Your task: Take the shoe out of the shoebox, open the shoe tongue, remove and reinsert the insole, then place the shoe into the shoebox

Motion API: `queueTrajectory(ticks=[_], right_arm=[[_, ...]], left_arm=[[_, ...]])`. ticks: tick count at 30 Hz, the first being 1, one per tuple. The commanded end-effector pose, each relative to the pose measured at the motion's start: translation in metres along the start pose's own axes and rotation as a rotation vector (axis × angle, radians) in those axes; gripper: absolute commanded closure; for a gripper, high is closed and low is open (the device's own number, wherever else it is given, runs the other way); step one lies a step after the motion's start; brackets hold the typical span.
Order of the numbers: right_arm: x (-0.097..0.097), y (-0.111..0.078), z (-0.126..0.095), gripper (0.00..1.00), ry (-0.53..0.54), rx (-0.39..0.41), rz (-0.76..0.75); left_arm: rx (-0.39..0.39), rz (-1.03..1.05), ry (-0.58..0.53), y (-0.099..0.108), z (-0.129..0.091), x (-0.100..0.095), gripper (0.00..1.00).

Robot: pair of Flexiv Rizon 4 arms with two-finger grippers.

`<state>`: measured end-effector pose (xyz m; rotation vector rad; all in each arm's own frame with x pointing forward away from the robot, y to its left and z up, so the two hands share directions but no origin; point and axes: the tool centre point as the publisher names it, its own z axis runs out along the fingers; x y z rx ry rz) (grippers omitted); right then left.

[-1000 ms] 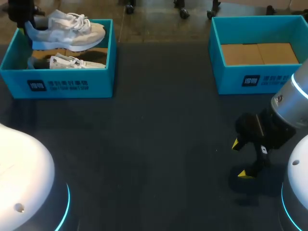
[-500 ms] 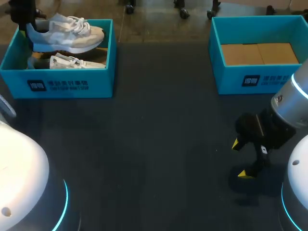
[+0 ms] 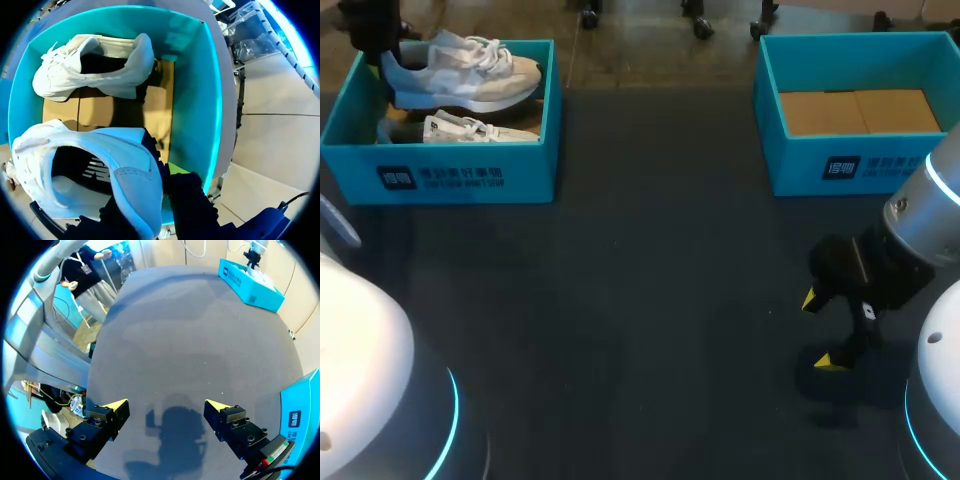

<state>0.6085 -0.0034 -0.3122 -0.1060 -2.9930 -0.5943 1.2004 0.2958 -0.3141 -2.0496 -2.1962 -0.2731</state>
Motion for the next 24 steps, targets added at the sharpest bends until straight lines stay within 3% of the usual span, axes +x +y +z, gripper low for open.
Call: queueTrajectory(ticks=[1, 24], right_arm=[[0.000, 0.000, 0.001, 0.00, 0.000, 0.000, -0.001], [0.000, 0.000, 0.001, 0.00, 0.000, 0.000, -0.001]], left_arm=[[-0.008, 0.004, 0.002, 0.005, 0.003, 0.001, 1.00], [-0.039, 0.070, -0.012, -0.011, 0.023, 0.003, 1.00]])
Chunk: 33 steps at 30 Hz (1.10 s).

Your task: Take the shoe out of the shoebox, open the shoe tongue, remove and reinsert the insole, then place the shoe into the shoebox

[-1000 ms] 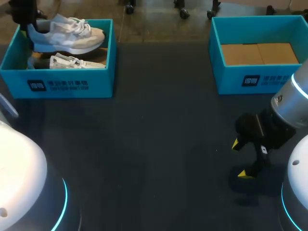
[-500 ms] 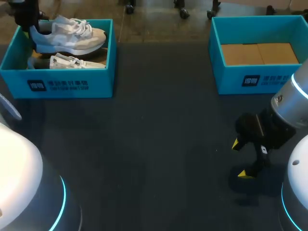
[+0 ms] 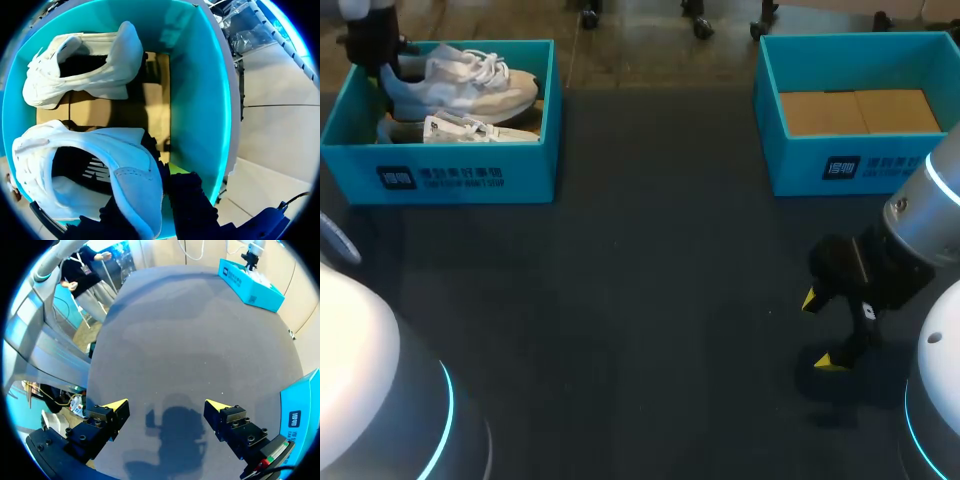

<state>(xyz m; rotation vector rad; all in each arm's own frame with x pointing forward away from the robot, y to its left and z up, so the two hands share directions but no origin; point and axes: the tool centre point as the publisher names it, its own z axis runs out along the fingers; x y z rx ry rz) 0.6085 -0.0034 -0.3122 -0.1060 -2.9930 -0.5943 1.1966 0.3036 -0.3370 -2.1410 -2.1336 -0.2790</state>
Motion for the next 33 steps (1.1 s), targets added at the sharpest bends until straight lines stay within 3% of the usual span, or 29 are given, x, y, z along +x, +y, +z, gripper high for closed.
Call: queueTrajectory(ticks=[1, 11, 33], right_arm=[[0.000, 0.000, 0.001, 0.00, 0.000, 0.000, -0.001], [0.000, 0.000, 0.001, 0.00, 0.000, 0.000, -0.001], [0.000, 0.000, 0.001, 0.00, 0.000, 0.000, -0.001]], left_arm=[[-0.017, 0.000, 0.002, -0.005, -0.001, -0.001, 1.00], [-0.017, -0.016, -0.012, 0.007, -0.002, -0.001, 1.00], [0.025, -0.051, 0.006, 0.029, 0.018, -0.007, 1.00]])
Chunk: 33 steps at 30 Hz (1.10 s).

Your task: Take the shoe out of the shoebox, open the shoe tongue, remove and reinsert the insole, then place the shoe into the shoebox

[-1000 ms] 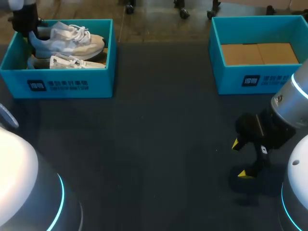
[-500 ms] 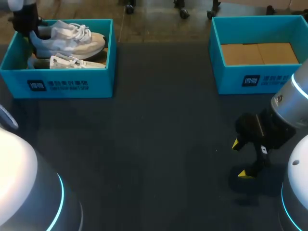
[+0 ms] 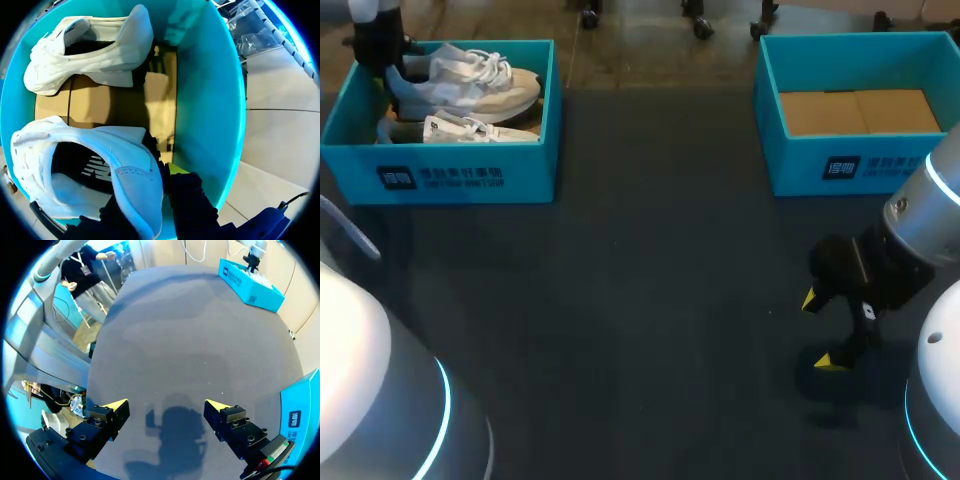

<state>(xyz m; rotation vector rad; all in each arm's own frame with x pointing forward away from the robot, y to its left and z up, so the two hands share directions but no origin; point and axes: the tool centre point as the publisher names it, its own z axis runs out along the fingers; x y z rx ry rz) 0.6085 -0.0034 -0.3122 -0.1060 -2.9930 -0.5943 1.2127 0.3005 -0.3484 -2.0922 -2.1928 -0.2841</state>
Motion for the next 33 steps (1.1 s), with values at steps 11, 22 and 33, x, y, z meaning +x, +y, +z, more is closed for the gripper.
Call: queueTrajectory(ticks=[11, 22, 33], right_arm=[[0.000, 0.000, 0.001, 0.00, 0.000, 0.000, -0.001], [0.000, 0.000, 0.001, 0.00, 0.000, 0.000, -0.001], [0.000, 0.000, 0.001, 0.00, 0.000, 0.000, -0.001]], left_arm=[[0.068, 0.019, 0.029, 0.010, 0.023, -0.007, 1.00], [0.062, 0.103, -0.005, 0.001, 0.029, -0.006, 1.00], [0.066, 0.128, -0.036, -0.009, 0.021, -0.007, 0.56]])
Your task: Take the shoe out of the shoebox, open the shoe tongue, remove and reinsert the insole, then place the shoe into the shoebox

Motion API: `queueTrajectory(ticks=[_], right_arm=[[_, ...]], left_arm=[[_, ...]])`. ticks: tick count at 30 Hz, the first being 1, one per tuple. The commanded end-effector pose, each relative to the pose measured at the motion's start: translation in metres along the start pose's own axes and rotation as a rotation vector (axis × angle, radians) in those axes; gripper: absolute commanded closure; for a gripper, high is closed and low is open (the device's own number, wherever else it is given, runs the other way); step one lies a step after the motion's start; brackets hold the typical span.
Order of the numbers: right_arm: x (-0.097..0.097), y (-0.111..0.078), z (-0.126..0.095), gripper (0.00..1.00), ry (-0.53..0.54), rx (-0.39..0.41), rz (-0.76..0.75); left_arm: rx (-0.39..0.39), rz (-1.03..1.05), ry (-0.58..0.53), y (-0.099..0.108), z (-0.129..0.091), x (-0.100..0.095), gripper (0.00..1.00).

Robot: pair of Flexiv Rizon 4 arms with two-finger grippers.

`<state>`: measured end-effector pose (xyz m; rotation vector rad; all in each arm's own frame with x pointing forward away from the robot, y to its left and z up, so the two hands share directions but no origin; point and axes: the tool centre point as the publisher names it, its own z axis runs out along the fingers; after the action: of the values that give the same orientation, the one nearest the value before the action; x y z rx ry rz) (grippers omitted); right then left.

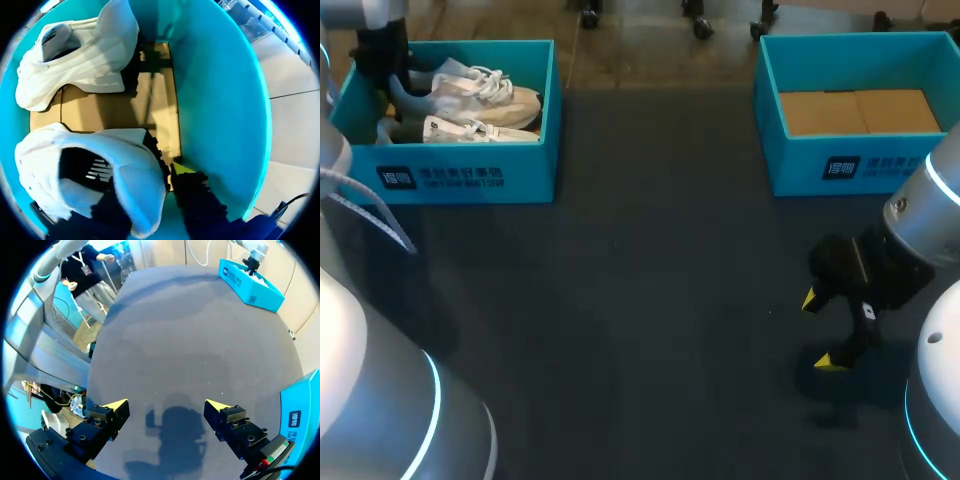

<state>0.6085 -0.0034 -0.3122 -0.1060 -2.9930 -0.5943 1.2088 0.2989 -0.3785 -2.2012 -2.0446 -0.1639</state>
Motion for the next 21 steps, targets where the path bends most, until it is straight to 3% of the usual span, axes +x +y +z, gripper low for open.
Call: queueTrajectory(ticks=[1, 2, 4, 8, 10, 11, 12, 15, 16, 21], right_arm=[[0.000, 0.000, 0.001, 0.00, 0.000, 0.000, -0.001], [0.000, 0.000, 0.001, 0.00, 0.000, 0.000, -0.001], [0.000, 0.000, 0.001, 0.00, 0.000, 0.000, -0.001], [0.000, 0.000, 0.001, 0.00, 0.000, 0.000, -0.001], [0.000, 0.000, 0.001, 0.00, 0.000, 0.000, -0.001], [0.000, 0.000, 0.001, 0.00, 0.000, 0.000, -0.001], [0.000, 0.000, 0.001, 0.00, 0.000, 0.000, -0.001], [0.000, 0.000, 0.001, 0.00, 0.000, 0.000, -0.001], [0.000, 0.000, 0.001, 0.00, 0.000, 0.000, -0.001], [0.000, 0.000, 0.001, 0.00, 0.000, 0.000, -0.001]], left_arm=[[0.002, 0.013, -0.019, -0.005, -0.010, -0.001, 0.55], [0.004, 0.014, -0.028, -0.006, -0.013, 0.000, 0.52], [-0.008, 0.021, -0.043, -0.009, -0.022, -0.001, 0.36], [-0.032, 0.017, -0.068, -0.015, -0.040, -0.004, 0.18], [-0.023, -0.001, -0.072, -0.019, -0.051, -0.007, 0.18], [-0.022, -0.012, -0.069, -0.022, -0.058, -0.009, 0.25], [-0.019, -0.021, -0.067, -0.026, -0.064, -0.011, 0.25], [-0.035, -0.020, -0.068, -0.040, -0.082, -0.014, 0.10], [-0.046, -0.022, -0.069, -0.045, -0.087, -0.015, 0.01], [-0.040, -0.042, -0.104, -0.074, -0.108, -0.016, 0.00]])
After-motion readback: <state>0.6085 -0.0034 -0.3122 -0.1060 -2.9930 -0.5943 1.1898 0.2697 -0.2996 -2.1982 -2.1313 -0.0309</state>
